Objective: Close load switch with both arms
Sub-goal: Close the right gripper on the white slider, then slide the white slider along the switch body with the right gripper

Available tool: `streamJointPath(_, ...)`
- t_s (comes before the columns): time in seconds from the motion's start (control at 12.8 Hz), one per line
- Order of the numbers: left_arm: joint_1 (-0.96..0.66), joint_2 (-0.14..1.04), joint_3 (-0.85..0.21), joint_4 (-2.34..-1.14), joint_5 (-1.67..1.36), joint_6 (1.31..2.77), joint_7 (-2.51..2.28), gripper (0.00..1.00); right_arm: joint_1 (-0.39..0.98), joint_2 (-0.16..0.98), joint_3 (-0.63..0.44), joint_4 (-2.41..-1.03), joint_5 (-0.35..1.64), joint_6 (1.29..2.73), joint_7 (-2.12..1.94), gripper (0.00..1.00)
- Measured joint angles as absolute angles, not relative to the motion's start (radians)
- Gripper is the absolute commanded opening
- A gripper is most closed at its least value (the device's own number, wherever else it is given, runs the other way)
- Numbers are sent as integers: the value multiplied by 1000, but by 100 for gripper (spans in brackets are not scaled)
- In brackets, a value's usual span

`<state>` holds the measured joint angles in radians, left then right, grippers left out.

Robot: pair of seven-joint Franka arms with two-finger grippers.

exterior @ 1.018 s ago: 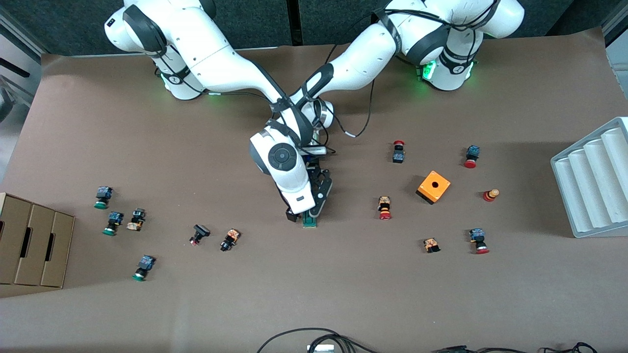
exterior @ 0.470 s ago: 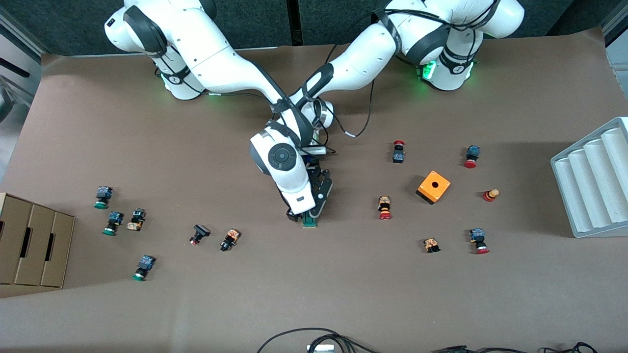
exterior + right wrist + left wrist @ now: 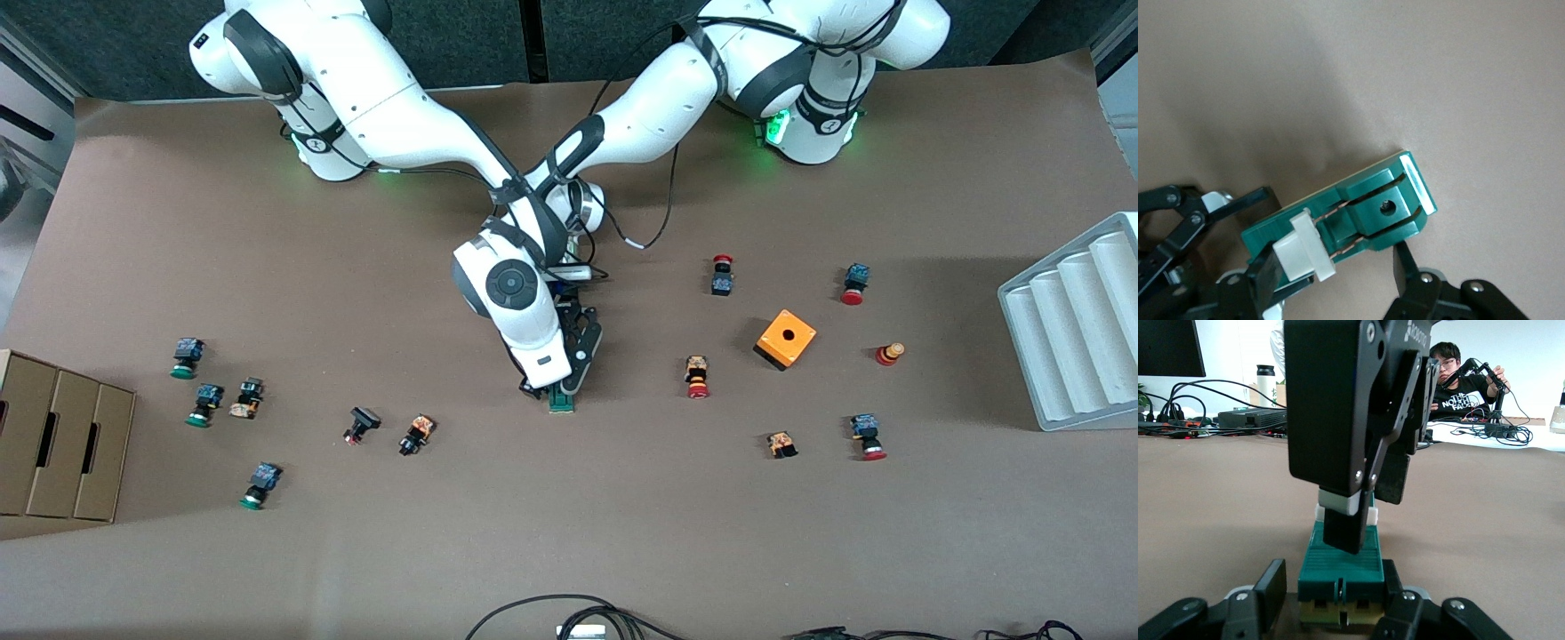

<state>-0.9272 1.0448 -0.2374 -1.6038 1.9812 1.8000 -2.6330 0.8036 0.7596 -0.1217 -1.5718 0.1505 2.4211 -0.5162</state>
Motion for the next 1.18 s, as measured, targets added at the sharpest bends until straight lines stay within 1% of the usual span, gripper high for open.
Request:
streamJointPath(0.08,-927,1045,-237,-1604,1981,1800,-2633,64,804,760,-122,-1572,151,2421,-518,76)
streamJointPath(0.16,-927,1045,-237,-1604,1981,1800,-2633,64,804,760,-122,-1572,150,2422,-524,83)
streamJointPath(0.24,-927,1045,-237,-1604,1981,1800,-2633,64,803,760,-124,-1572,150,2423,-548,96)
streamJointPath(0.39,-927,1045,-237,-1604,1981,1800,-2633,64,803,759,-130,-1566,150,2431,-610,98)
streamJointPath(1.02,-928,1045,-237,-1604,1981,1800,-2633,64,801,756,-137,-1539,150,2436,-649,98)
streamJointPath(1.18,-928,1045,-237,-1604,1981,1800,-2633,64,801,756,-137,-1539,150,2436,-649,79)
